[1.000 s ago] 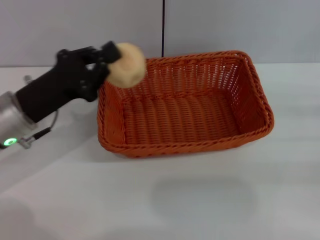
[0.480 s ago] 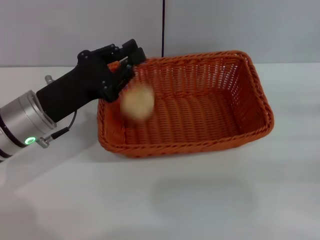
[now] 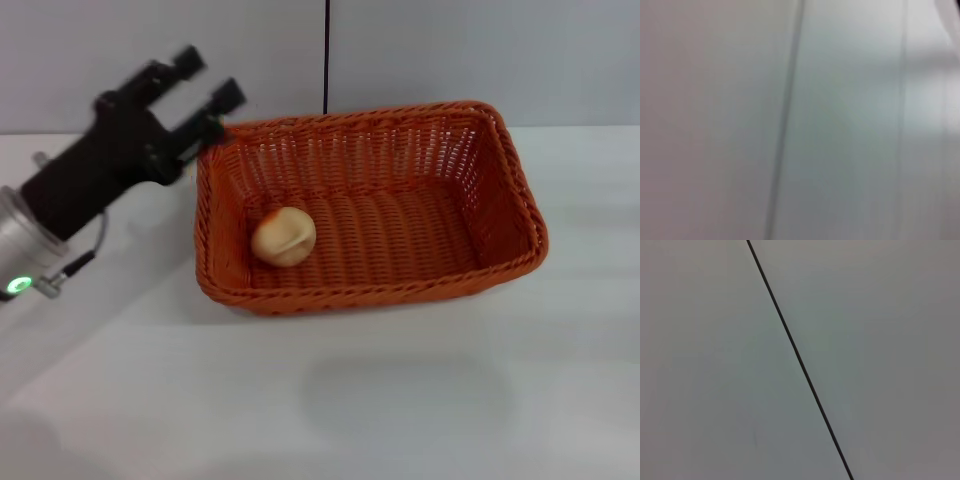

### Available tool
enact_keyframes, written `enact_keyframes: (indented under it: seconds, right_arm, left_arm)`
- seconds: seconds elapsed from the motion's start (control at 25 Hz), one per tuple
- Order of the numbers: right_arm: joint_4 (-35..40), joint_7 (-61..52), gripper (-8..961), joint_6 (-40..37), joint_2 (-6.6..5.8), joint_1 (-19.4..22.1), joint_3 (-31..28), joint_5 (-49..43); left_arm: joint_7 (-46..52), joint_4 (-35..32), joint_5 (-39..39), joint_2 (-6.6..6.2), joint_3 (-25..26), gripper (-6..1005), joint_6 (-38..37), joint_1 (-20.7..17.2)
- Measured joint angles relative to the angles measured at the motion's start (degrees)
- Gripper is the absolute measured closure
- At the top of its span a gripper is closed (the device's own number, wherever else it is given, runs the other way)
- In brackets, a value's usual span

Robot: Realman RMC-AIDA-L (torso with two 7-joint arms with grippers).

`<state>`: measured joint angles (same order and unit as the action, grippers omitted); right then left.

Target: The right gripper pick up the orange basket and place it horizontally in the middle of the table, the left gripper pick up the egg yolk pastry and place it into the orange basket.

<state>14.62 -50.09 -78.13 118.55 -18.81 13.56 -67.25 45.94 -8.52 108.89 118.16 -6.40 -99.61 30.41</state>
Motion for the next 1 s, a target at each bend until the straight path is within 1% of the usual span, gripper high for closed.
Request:
enact_keyframes:
  seconds: [0.12,0.16,0.2,0.28,0.32,0.36,0.4,0.44,0.48,0.56,0.72,0.76,1.0]
  right_arm:
    - [0.0,0.0,445,0.0,0.01,0.1,0.1,0.0]
    - [0.0,0.0,445,0.0,0.01,0.3,0.1,0.0]
    - [0.0,0.0,445,-0.1,0.01,0.3,0.0,0.0]
    - [0.0,0.0,445,-0.1,0.02,0.4,-0.1,0.1]
    - [0.0,0.0,445,-0.2,0.01,0.5,-0.3,0.2]
    - [0.0,-0.2,445,-0.3,0.01,0.5,-0.5,0.3]
    - [0.0,-0.3,445,-0.4,0.01,0.5,-0.5,0.3]
    - [0.0,-0.3,445,-0.4,0.01,0.5,-0.5,0.3]
    - [0.0,-0.4,445,-0.4,0.00,0.5,-0.5,0.4]
    - [0.1,-0.5,445,-0.4,-0.05,0.5,-0.7,0.6]
    - [0.2,-0.5,445,-0.5,-0.07,0.2,-0.8,0.7]
    - [0.3,-0.6,445,-0.5,-0.07,0.0,-0.8,0.8]
    - [0.6,-1.6,445,-0.7,-0.08,-0.2,-0.9,1.6]
  left_arm:
    - [-2.6,0.4,-4.7,0.00,1.5,410,-1.0,-2.6]
    - [-5.1,1.5,-7.9,0.08,3.4,364,-1.8,-4.8]
    - [-5.1,1.5,-7.9,0.08,3.4,317,-1.8,-4.8]
    - [-7.4,3.6,-10.6,0.09,6.3,225,-2.2,-6.7]
    - [-8.7,5.0,-12.0,0.08,8.5,209,-2.3,-7.8]
    - [-10.8,7.0,-13.5,0.11,12.4,193,-2.3,-9.7]
    - [-11.5,7.8,-14.0,0.15,14.2,176,-2.4,-10.5]
    - [-11.5,7.8,-14.0,0.15,14.2,160,-2.4,-10.5]
    - [-12.0,8.3,-14.1,0.18,15.8,144,-2.4,-11.3]
    - [-12.2,8.6,-14.1,0.14,18.0,143,-2.5,-12.3]
    - [-12.2,8.7,-14.2,0.14,20.0,141,-2.5,-12.6]
    - [-12.3,9.2,-14.2,0.17,21.2,141,-2.6,-12.6]
    - [-12.5,9.7,-14.2,-0.01,23.5,146,-2.0,-11.9]
